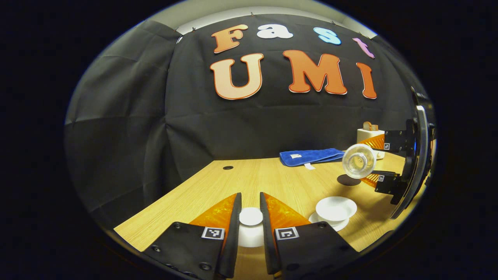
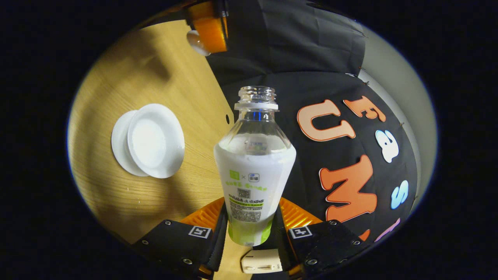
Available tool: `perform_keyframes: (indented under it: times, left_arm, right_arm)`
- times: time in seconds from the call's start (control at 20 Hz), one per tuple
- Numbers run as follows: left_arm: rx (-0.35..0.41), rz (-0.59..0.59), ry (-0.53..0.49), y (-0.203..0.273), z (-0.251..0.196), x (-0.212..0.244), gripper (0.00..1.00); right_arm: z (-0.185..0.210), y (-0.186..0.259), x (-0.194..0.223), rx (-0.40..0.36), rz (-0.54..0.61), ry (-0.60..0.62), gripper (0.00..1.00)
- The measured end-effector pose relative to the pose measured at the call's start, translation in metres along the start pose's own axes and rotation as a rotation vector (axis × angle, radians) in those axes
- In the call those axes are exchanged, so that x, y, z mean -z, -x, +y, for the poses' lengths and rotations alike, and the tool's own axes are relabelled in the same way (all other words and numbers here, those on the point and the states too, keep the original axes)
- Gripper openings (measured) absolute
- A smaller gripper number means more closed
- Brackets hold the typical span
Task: Open the teacup lid with one hand, grasp the water bottle and pour water into the teacup with the other hand; after pouring, place the water bottle on the coaster and then close the teacup lid.
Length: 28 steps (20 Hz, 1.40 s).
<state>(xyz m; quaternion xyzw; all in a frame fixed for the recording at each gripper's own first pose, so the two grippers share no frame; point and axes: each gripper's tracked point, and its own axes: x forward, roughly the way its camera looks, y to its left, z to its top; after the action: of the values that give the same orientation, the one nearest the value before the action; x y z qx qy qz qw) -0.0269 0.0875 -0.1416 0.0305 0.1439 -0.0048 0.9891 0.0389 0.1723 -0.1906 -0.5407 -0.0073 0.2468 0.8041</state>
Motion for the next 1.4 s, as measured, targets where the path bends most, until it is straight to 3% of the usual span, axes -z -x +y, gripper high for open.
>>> perform_keyframes:
  times: [0.25, 0.5, 0.65, 0.9, 1.4]
  left_arm:
    - [0.061, -0.012, 0.011, -0.002, -0.037, -0.004, 0.33]
    - [0.105, -0.038, 0.015, -0.001, -0.068, -0.015, 0.33]
    - [0.132, -0.051, 0.012, -0.002, -0.085, -0.017, 0.33]
    - [0.167, -0.071, 0.041, -0.002, -0.107, -0.023, 0.33]
    - [0.146, -0.09, 0.069, 0.001, -0.114, -0.026, 0.33]
  right_arm:
    - [-0.003, 0.002, 0.006, -0.024, 0.024, -0.308, 0.6]
    - [-0.004, -0.002, 0.008, 0.006, 0.053, -0.583, 0.58]
    - [0.005, -0.005, 0.011, -0.036, 0.062, -0.802, 0.58]
    - [0.015, -0.023, 0.018, -0.014, 0.116, -0.91, 0.59]
    - [0.048, -0.05, 0.056, -0.073, 0.193, -1.201, 0.58]
